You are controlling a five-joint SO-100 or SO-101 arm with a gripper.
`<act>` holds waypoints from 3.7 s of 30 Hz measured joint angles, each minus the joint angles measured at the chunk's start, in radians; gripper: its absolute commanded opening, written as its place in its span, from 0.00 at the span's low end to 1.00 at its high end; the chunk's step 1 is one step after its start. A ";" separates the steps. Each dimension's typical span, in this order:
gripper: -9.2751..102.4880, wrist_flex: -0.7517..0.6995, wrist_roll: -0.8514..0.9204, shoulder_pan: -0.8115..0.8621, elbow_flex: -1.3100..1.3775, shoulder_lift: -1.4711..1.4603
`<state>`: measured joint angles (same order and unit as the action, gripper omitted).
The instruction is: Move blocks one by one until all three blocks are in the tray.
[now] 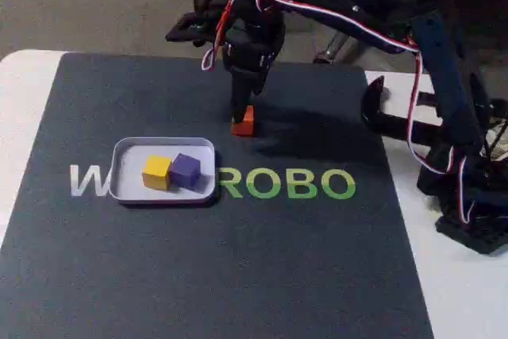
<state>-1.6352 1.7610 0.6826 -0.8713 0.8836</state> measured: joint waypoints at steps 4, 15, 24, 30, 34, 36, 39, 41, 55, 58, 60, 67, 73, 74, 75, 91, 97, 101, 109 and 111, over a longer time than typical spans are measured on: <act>0.31 0.003 0.072 0.000 0.020 -0.035; 0.30 0.006 0.179 0.021 0.097 -0.118; 0.24 0.006 0.207 0.012 0.152 -0.179; 0.14 0.006 0.201 -0.014 0.242 -0.261; 0.06 -0.017 0.184 -0.017 0.307 -0.305; 0.03 -0.041 0.175 -0.021 0.368 -0.334; 0.01 -0.052 0.164 -0.028 0.394 -0.341; 0.01 -0.055 0.155 -0.031 0.399 -0.341; 0.01 -0.057 -0.011 -0.192 0.408 -0.227; 0.01 -0.057 -0.040 -0.236 0.411 -0.227; 0.01 -0.064 -0.071 -0.272 0.457 -0.233; 0.01 -0.067 -0.163 -0.324 0.890 -0.495; 0.03 -0.067 -0.164 -0.313 0.965 -0.558; 0.04 -0.067 -0.164 -0.313 0.968 -0.558; 0.06 -0.067 -0.164 -0.313 0.968 -0.558; 0.39 -0.067 -0.176 -0.313 0.968 -0.565; 0.41 -0.067 -0.181 -0.313 0.968 -0.565; 0.41 -0.067 -0.189 -0.311 0.968 -0.565; 0.32 -0.067 -0.219 -0.305 0.968 -0.561; 0.30 -0.069 -0.235 -0.302 0.968 -0.538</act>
<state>-1.7043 1.5263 0.3804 0.0966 0.3451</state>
